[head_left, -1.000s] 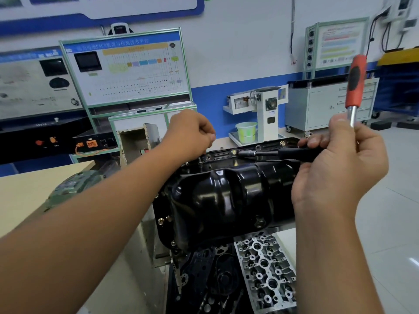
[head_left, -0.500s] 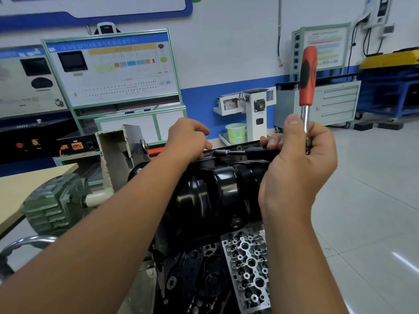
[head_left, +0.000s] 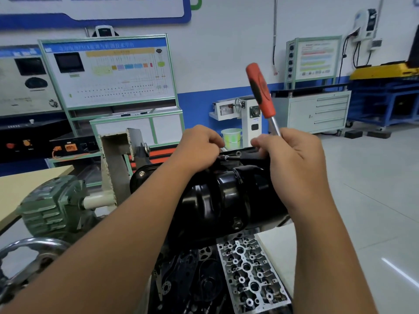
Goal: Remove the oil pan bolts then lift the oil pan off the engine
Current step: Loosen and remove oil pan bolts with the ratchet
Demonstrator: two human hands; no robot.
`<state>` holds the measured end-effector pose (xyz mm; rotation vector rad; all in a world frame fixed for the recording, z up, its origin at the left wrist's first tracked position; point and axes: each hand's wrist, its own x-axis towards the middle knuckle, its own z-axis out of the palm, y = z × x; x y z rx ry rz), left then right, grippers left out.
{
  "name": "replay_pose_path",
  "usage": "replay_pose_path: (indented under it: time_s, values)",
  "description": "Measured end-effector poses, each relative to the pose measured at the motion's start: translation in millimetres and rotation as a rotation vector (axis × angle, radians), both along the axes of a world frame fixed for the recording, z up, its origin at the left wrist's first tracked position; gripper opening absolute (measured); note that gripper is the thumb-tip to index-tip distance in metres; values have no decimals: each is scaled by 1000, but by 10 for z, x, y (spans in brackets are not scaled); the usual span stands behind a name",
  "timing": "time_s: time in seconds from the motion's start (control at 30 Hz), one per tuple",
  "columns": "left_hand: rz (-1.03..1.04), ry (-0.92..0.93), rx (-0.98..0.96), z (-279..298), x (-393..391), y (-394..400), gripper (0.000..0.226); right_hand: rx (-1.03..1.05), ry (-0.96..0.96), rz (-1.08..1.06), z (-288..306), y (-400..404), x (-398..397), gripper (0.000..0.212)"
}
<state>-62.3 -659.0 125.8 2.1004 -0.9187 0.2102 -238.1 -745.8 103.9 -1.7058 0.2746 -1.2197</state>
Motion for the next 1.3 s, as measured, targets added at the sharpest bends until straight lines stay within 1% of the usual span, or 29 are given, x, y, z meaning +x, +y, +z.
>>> replay_pose_path:
  time_s: [0.07,0.1,0.17,0.2,0.23,0.3,0.33,0.37,0.43,0.5,0.57,0.67,0.77,0.9,0.97,1.07,1.13,1.17,1.2,1.27,1.3]
  values:
    - [23,36,-18,-9,11,-4,47,70,33,-11,1,28,-24,38]
    - [31,57,-36,-10,8,1,50,140,17,9,0,54,-18,37]
    - [41,76,-59,0,-6,22,51,307,-100,95,11,124,34,30]
    - [46,81,-65,7,-12,34,48,400,-197,141,31,179,62,20]
    - [53,88,-80,17,-18,48,44,494,-290,167,54,244,85,15]
    - [66,118,-126,28,-28,60,40,621,-419,118,66,361,147,40]
    - [67,141,-149,31,-33,63,40,641,-464,74,66,410,159,52]
    - [64,166,-175,35,-41,66,40,642,-494,37,62,442,167,59]
    - [52,212,-235,45,-62,82,40,564,-482,23,57,457,170,61]
    - [45,238,-270,51,-67,101,37,432,-422,97,69,445,158,60]
    - [51,244,-272,47,-64,114,37,369,-385,191,84,428,149,63]
    - [51,239,-248,32,-41,106,36,298,-389,232,98,416,136,72]
    - [21,195,-175,18,-31,94,36,283,-453,261,112,420,170,67]
    - [-8,122,-111,-12,-11,72,52,332,-539,333,129,411,234,54]
    - [2,123,-115,-8,-2,69,53,345,-546,355,144,391,240,56]
    - [21,122,-119,2,-4,75,51,360,-528,367,158,343,255,60]
    - [63,122,-134,15,6,70,40,358,-512,389,163,306,230,62]
    - [96,126,-155,25,15,69,33,305,-481,412,163,273,207,64]
    - [135,128,-193,36,32,68,27,182,-411,451,175,249,189,66]
    - [224,95,-285,56,64,84,18,-178,-206,525,187,277,201,67]
    - [266,65,-310,68,70,100,15,-295,-133,511,189,310,235,66]
